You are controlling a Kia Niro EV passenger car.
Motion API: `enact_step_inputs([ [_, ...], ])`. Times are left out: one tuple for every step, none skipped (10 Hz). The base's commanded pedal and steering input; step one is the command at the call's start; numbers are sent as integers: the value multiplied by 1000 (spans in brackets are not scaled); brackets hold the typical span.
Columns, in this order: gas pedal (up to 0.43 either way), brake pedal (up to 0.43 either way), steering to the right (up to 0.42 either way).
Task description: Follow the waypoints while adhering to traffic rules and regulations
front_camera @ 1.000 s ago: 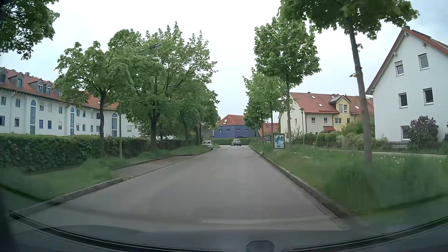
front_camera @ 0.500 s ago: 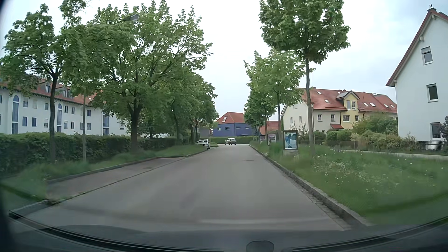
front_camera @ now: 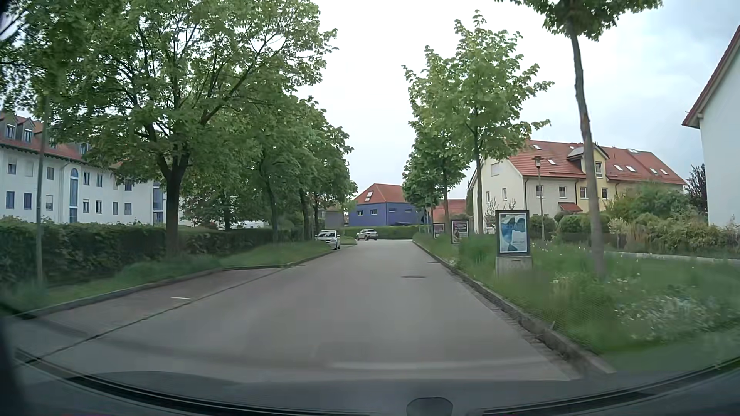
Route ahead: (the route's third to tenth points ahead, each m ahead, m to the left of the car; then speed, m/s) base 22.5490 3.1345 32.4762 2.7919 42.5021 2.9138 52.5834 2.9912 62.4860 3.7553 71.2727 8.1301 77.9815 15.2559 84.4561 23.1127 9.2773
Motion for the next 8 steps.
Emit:
enact_step_inputs([
  [47, 0, 0],
  [47, 0, 0],
  [47, 0, 0],
  [47, 0, 0],
  [47, 0, 0],
  [47, 0, 0],
  [47, 0, 0],
  [47, 0, 0],
])
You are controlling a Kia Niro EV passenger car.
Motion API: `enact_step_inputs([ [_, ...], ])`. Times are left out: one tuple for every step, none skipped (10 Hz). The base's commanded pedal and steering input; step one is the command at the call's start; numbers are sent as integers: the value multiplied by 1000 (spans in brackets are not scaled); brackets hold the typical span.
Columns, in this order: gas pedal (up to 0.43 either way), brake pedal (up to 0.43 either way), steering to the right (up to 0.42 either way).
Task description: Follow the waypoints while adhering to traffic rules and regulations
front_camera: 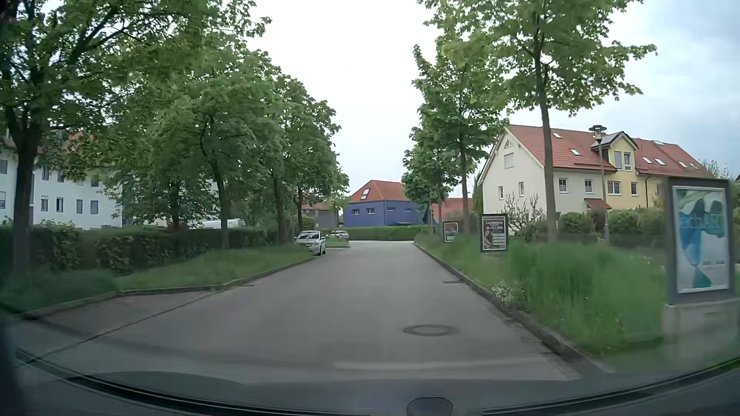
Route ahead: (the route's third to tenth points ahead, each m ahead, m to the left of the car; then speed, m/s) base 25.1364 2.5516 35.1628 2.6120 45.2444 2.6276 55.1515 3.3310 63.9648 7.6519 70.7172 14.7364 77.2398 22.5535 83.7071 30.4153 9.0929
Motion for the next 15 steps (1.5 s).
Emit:
enact_step_inputs([
  [59, 0, 0],
  [79, 0, 0],
  [79, 0, 0],
  [79, 0, 0],
  [79, 0, 0],
  [79, 0, 0],
  [79, 0, 0],
  [79, 0, 0],
  [67, 0, 0],
  [67, 0, 0],
  [67, 0, 0],
  [67, 0, 0],
  [47, 0, 0],
  [47, 0, 0],
  [47, 0, 0],
])
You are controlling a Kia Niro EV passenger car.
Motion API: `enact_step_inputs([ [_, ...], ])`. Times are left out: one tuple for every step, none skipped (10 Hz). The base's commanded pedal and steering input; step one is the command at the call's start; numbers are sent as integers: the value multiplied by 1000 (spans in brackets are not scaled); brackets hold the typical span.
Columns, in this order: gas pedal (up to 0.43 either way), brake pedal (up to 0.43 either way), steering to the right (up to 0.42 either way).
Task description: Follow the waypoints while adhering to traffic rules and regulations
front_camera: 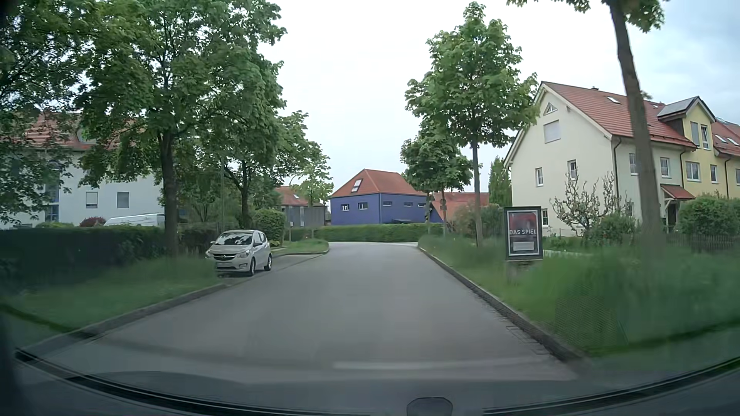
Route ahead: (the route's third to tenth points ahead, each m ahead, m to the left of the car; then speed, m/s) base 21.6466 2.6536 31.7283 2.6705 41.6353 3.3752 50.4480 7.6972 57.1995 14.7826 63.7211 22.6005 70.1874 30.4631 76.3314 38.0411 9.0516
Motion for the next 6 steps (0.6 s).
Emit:
enact_step_inputs([
  [47, 0, 0],
  [47, 0, 0],
  [47, 0, 0],
  [47, 0, 0],
  [47, 0, 0],
  [47, 0, 0],
])
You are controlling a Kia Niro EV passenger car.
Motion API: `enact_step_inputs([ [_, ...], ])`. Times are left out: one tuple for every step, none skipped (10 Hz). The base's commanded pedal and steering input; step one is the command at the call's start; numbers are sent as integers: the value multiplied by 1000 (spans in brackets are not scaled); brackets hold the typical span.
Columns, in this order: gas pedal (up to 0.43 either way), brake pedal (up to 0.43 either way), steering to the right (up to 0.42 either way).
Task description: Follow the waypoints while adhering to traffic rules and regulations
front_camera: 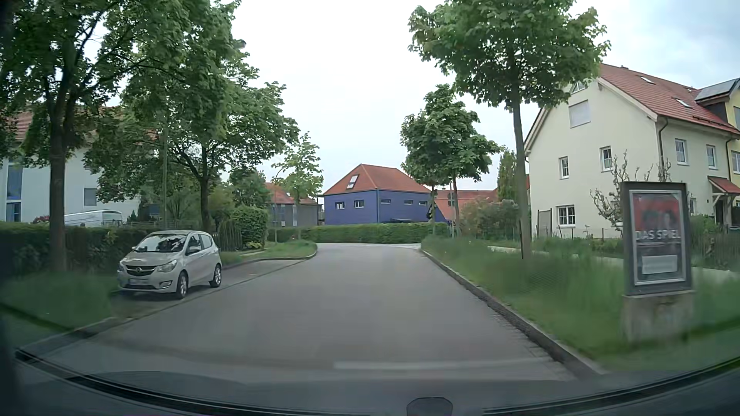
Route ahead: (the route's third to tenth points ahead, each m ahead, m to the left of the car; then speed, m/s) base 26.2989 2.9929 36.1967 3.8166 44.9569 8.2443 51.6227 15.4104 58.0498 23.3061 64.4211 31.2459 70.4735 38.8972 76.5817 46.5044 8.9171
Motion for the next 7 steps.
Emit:
enact_step_inputs([
  [47, 0, 0],
  [47, 0, 0],
  [47, 0, 0],
  [47, 0, 0],
  [47, 0, 0],
  [47, 0, 0],
  [47, 0, 0],
])
